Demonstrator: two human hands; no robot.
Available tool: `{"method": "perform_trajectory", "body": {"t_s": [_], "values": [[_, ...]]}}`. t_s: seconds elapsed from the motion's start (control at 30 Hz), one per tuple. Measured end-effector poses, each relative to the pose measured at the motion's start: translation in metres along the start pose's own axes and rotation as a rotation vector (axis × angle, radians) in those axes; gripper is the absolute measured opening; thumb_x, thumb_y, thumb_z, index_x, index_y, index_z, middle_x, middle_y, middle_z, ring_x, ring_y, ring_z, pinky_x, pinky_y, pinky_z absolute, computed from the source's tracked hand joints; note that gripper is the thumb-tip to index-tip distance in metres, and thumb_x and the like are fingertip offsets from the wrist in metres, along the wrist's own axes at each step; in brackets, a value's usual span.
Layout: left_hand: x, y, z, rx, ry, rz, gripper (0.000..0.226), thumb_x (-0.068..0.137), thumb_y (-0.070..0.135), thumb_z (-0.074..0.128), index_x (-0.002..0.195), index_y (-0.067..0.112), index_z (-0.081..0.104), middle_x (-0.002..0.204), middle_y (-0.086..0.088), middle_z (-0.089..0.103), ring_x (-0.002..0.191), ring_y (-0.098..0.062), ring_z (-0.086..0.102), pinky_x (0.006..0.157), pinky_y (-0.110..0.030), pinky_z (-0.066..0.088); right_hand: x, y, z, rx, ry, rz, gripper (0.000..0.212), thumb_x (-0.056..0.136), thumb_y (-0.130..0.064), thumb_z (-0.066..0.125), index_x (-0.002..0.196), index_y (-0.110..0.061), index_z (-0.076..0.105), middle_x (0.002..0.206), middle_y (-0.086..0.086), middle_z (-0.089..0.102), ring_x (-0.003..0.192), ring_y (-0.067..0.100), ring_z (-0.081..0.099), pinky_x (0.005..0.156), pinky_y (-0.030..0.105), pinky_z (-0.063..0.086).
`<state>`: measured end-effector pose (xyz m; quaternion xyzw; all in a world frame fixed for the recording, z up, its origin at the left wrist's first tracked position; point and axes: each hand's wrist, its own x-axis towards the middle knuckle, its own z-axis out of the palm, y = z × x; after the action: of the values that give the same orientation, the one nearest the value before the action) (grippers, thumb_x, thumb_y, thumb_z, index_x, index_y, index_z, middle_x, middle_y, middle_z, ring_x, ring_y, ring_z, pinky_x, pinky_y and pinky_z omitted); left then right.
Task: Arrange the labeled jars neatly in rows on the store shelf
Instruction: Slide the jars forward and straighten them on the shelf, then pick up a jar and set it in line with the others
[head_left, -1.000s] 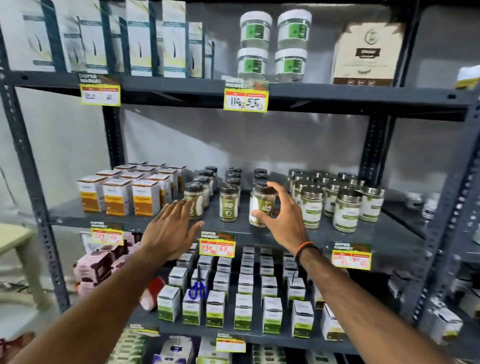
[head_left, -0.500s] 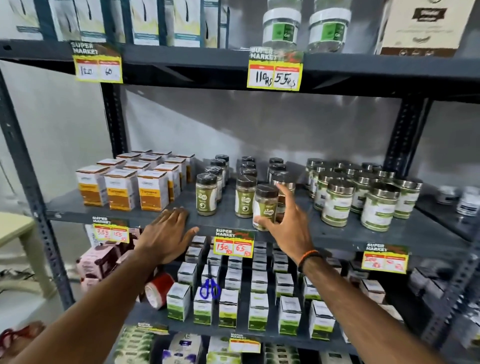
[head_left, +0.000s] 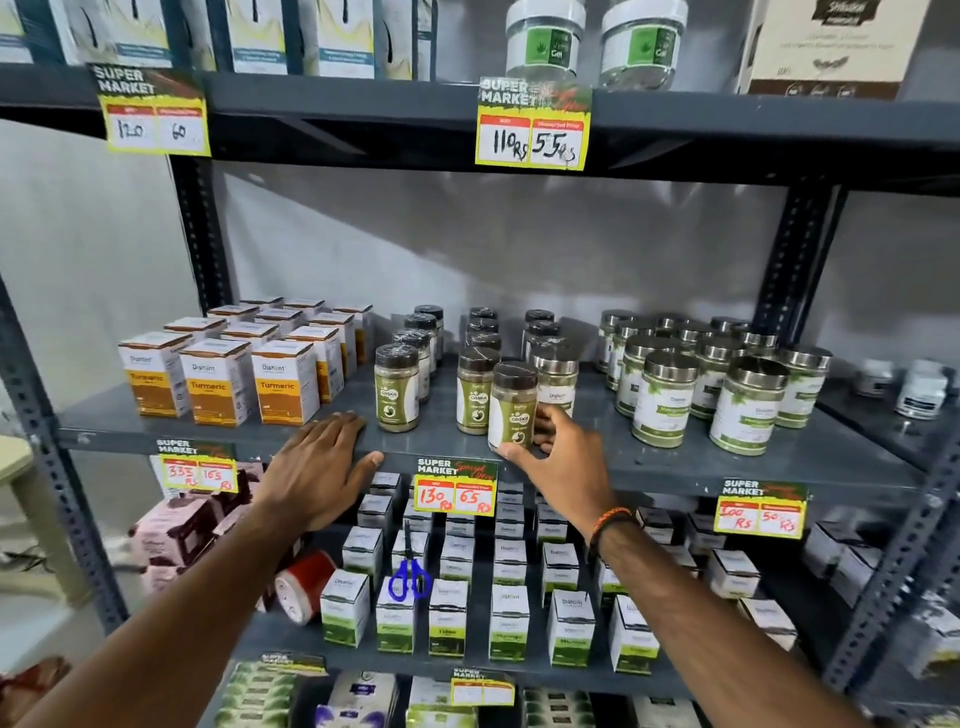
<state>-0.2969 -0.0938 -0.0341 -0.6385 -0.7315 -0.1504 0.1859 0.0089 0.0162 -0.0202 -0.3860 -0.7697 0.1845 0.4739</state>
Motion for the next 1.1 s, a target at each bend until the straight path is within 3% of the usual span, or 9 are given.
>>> {"method": "perform_trajectory", "body": {"t_s": [0.2, 0.5, 0.7, 0.8, 0.9, 1.0, 1.1], "values": [[0.0, -0.001, 0.002, 0.007, 0.011, 0.004, 0.081, 0.1, 0.066, 0.017, 0.15, 0.008, 0.045, 0.154, -0.015, 0.049, 0.142, -0.03, 0.045, 0.118, -0.046, 0.033, -0.001, 0.003, 0.003, -0.039, -0.027, 0.022, 0.051, 0.073, -0.039, 0.09, 0.118, -0.024, 0.07, 0.092, -0.029, 0.065, 0.087, -0.018, 0.062, 0.081, 0.008, 0.051], [0.002, -0.004, 0.007, 0.013, 0.021, 0.008, 0.082, 0.101, 0.068, 0.015, 0.149, 0.009, 0.045, 0.152, -0.015, 0.051, 0.14, -0.029, 0.047, 0.117, -0.047, 0.034, 0.003, -0.002, 0.006, -0.012, 0.001, 0.086, 0.052, 0.067, -0.04, 0.094, 0.112, -0.022, 0.074, 0.094, -0.02, 0.074, 0.079, -0.019, 0.063, 0.072, 0.007, 0.052], [0.001, -0.004, 0.007, 0.015, 0.024, 0.01, 0.082, 0.101, 0.068, 0.015, 0.15, 0.01, 0.044, 0.154, -0.015, 0.05, 0.141, -0.028, 0.045, 0.119, -0.046, 0.031, 0.003, -0.003, 0.006, -0.012, 0.007, 0.105, 0.057, 0.065, -0.038, 0.095, 0.114, -0.018, 0.075, 0.1, -0.012, 0.077, 0.079, -0.015, 0.065, 0.072, 0.006, 0.052], [0.001, -0.004, 0.007, 0.013, 0.024, 0.007, 0.082, 0.101, 0.069, 0.014, 0.15, 0.01, 0.044, 0.154, -0.015, 0.05, 0.141, -0.028, 0.045, 0.118, -0.046, 0.032, 0.001, -0.003, -0.006, -0.062, 0.021, 0.11, 0.069, 0.066, -0.045, 0.093, 0.124, -0.015, 0.07, 0.112, -0.005, 0.076, 0.083, -0.005, 0.067, 0.072, 0.01, 0.054], [0.001, -0.005, 0.008, 0.01, 0.023, 0.001, 0.082, 0.101, 0.069, 0.014, 0.151, 0.011, 0.043, 0.155, -0.013, 0.049, 0.142, -0.027, 0.044, 0.119, -0.045, 0.031, 0.006, 0.001, -0.03, -0.096, 0.149, 0.068, 0.063, 0.074, -0.049, 0.087, 0.124, -0.016, 0.067, 0.11, -0.002, 0.075, 0.082, 0.002, 0.07, 0.065, 0.012, 0.056], [0.0, -0.005, 0.009, 0.009, 0.028, -0.003, 0.082, 0.101, 0.069, 0.014, 0.151, 0.011, 0.043, 0.154, -0.013, 0.049, 0.142, -0.027, 0.043, 0.119, -0.044, 0.031, 0.02, 0.003, -0.047, -0.022, 0.287, -0.038, 0.064, 0.078, -0.038, 0.087, 0.133, -0.019, 0.059, 0.12, -0.001, 0.067, 0.097, 0.01, 0.067, 0.077, 0.019, 0.057], [0.0, -0.004, 0.009, 0.008, 0.026, -0.007, 0.082, 0.101, 0.069, 0.014, 0.152, 0.011, 0.042, 0.155, -0.013, 0.048, 0.143, -0.027, 0.042, 0.119, -0.044, 0.03, 0.038, 0.008, -0.05, -0.039, 0.168, -0.075, 0.088, 0.077, -0.032, 0.089, 0.15, -0.031, 0.042, 0.143, 0.004, 0.051, 0.12, 0.018, 0.056, 0.099, 0.033, 0.049]]}}
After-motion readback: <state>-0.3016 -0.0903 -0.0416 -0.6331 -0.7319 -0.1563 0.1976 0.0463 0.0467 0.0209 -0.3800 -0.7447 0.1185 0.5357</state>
